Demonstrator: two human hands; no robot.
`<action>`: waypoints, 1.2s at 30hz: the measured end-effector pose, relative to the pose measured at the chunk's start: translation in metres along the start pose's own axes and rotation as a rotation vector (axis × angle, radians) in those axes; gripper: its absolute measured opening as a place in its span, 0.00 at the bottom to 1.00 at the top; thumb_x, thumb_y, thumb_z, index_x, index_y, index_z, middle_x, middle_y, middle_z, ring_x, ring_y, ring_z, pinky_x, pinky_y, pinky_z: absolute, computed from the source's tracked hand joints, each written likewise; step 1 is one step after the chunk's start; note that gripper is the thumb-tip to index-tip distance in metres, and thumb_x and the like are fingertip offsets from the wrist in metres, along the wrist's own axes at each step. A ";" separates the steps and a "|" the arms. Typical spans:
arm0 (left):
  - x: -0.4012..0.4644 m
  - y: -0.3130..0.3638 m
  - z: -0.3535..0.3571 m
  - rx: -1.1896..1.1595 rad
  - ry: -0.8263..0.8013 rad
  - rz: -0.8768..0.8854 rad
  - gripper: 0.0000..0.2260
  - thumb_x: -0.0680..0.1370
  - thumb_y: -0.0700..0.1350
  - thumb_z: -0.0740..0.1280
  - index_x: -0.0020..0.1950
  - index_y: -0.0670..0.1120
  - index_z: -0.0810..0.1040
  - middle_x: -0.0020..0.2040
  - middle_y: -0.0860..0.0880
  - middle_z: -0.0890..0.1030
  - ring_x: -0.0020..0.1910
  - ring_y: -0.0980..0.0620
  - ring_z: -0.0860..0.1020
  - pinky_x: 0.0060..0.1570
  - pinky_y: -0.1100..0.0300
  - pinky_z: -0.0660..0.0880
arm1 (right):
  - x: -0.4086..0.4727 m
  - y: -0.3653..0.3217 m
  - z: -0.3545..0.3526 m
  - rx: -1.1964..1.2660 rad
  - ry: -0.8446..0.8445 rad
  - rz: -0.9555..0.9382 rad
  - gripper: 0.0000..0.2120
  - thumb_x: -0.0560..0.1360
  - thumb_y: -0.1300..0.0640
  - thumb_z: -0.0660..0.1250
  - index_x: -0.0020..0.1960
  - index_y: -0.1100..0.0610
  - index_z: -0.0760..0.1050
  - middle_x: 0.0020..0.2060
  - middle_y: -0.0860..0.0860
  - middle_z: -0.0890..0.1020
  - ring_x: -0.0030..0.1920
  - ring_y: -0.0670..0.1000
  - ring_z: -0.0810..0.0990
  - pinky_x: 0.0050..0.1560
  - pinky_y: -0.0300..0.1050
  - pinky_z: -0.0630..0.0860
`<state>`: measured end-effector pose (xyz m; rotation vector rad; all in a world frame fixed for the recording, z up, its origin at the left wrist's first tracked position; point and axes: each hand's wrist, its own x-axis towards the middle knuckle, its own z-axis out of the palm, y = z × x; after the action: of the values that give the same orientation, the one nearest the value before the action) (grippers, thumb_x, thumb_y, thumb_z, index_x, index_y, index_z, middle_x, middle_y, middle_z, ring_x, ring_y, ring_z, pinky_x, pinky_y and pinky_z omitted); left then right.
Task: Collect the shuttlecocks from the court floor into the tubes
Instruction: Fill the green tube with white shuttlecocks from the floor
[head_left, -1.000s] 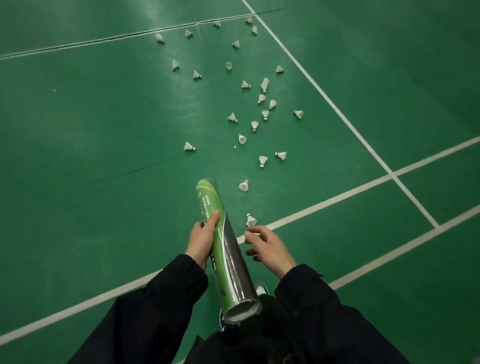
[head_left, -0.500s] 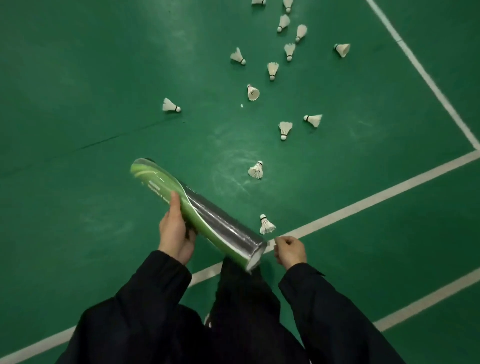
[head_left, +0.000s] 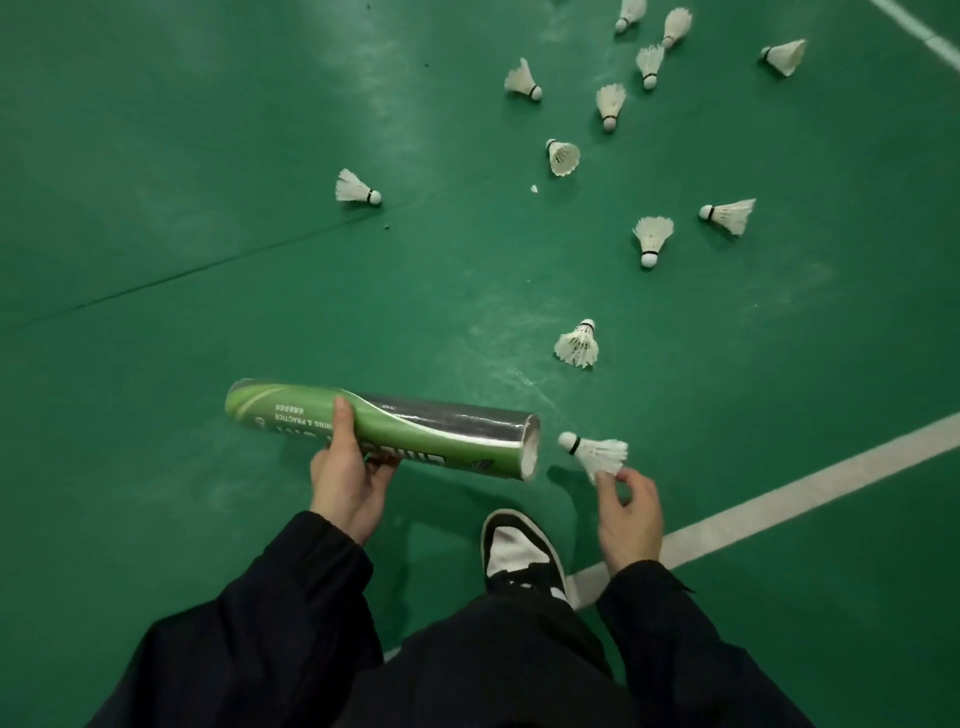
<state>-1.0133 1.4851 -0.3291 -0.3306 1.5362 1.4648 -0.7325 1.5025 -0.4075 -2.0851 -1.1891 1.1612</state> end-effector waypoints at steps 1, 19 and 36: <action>-0.001 0.002 -0.005 -0.005 0.036 0.008 0.24 0.80 0.56 0.69 0.66 0.39 0.73 0.61 0.40 0.81 0.60 0.45 0.81 0.61 0.47 0.79 | -0.010 -0.014 -0.007 0.076 0.017 -0.099 0.06 0.82 0.49 0.64 0.54 0.51 0.74 0.51 0.54 0.79 0.47 0.49 0.75 0.52 0.50 0.77; -0.055 0.025 0.032 -0.205 -0.146 0.044 0.27 0.78 0.56 0.70 0.69 0.39 0.73 0.59 0.42 0.82 0.56 0.45 0.81 0.55 0.48 0.80 | -0.069 -0.188 -0.076 -0.056 -0.949 -0.359 0.19 0.79 0.61 0.67 0.67 0.49 0.70 0.53 0.51 0.83 0.38 0.51 0.82 0.36 0.42 0.81; 0.053 0.026 0.097 -0.127 0.107 0.023 0.27 0.79 0.56 0.70 0.69 0.39 0.72 0.60 0.40 0.82 0.58 0.45 0.82 0.56 0.50 0.79 | 0.214 -0.120 0.033 -0.652 -0.347 -0.306 0.20 0.82 0.55 0.64 0.74 0.52 0.71 0.69 0.59 0.76 0.63 0.60 0.78 0.62 0.52 0.74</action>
<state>-1.0178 1.5982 -0.3365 -0.4750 1.5384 1.5884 -0.7590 1.7472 -0.4324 -2.0514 -2.2058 1.1104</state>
